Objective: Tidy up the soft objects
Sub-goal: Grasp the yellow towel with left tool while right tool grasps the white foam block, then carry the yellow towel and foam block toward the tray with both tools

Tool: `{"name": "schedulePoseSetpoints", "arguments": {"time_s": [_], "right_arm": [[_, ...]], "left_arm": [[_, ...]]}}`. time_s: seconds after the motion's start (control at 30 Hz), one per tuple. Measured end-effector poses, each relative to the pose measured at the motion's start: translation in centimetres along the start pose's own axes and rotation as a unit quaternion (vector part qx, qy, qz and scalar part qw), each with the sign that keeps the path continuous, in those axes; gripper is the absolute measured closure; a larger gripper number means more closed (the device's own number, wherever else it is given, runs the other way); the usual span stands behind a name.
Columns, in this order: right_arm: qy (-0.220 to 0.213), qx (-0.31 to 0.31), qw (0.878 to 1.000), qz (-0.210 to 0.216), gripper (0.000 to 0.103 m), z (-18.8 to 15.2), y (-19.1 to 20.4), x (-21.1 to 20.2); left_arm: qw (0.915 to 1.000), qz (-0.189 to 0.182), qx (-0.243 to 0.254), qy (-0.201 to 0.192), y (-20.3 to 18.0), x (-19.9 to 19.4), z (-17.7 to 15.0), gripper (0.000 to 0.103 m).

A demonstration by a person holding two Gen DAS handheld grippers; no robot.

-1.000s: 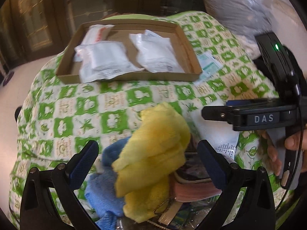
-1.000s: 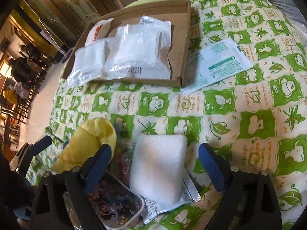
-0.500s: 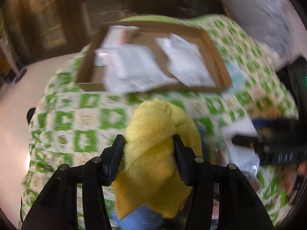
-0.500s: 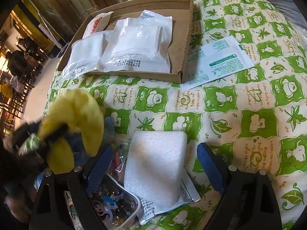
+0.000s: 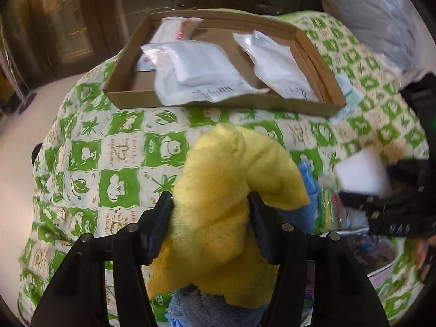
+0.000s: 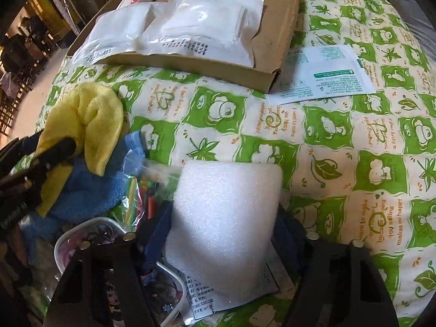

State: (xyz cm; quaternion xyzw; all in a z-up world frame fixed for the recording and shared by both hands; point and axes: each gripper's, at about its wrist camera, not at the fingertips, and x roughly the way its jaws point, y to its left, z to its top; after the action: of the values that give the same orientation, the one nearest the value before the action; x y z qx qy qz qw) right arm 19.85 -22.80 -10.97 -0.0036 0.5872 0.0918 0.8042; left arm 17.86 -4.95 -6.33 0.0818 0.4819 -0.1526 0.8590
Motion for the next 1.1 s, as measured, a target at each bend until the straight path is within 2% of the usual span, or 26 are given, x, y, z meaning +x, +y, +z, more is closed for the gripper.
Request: {"name": "schedulePoseSetpoints", "arguments": {"time_s": [0.1, 0.23, 0.4, 0.57, 0.63, 0.67, 0.7, 0.73, 0.8, 0.93, 1.1], "right_arm": [[-0.01, 0.017, 1.0, 0.008, 0.044, 0.1, -0.7, -0.2], [-0.046, 0.041, 0.998, 0.033, 0.044, 0.7, -2.1, -1.5], [-0.056, 0.043, 0.996, 0.049, 0.044, 0.6, -2.5, -2.0], [-0.05, 0.035, 0.997, 0.05, 0.044, 0.5, -2.2, -1.6], [-0.048, 0.034, 0.997, 0.051, 0.044, 0.5, -2.1, -1.5], [-0.046, 0.033, 0.997, 0.05, 0.044, 0.6, -2.1, -1.4], [-0.045, 0.033, 0.997, 0.05, 0.044, 0.5, -2.1, -1.4], [-0.045, 0.032, 0.997, 0.05, 0.044, 0.6, -2.0, -1.4], [-0.046, 0.032, 0.997, 0.05, 0.044, 0.6, -2.0, -1.4], [-0.048, 0.035, 0.997, 0.051, 0.044, 0.7, -2.0, -1.2], [-0.05, 0.038, 0.997, 0.054, 0.044, 0.6, -2.1, -1.4]], "left_arm": [[0.9999, 0.007, 0.002, 0.011, -0.1, 0.7, 0.2, 0.042], [0.9986, -0.005, -0.019, 0.05, 0.6, 2.5, -0.1, 0.034], [0.9983, -0.017, -0.038, 0.041, 1.0, 2.3, 0.0, 0.034], [0.999, -0.017, -0.042, 0.001, 1.7, 0.3, -0.1, 0.034], [0.999, -0.017, -0.039, 0.009, 1.6, 0.6, 0.0, 0.034], [0.999, -0.017, -0.037, 0.019, 1.6, 1.1, -0.1, 0.037], [0.9989, -0.018, -0.034, 0.028, 1.5, 1.6, -0.2, 0.046], [0.999, -0.013, -0.029, 0.032, 1.2, 2.1, -0.3, 0.049], [0.9994, -0.01, -0.025, 0.024, 0.9, 1.7, -0.4, 0.057], [0.9987, -0.033, -0.04, 0.0, 1.5, 0.3, -0.4, 0.06], [0.9978, -0.042, -0.045, -0.026, 1.7, -1.7, -0.4, 0.06]]}}
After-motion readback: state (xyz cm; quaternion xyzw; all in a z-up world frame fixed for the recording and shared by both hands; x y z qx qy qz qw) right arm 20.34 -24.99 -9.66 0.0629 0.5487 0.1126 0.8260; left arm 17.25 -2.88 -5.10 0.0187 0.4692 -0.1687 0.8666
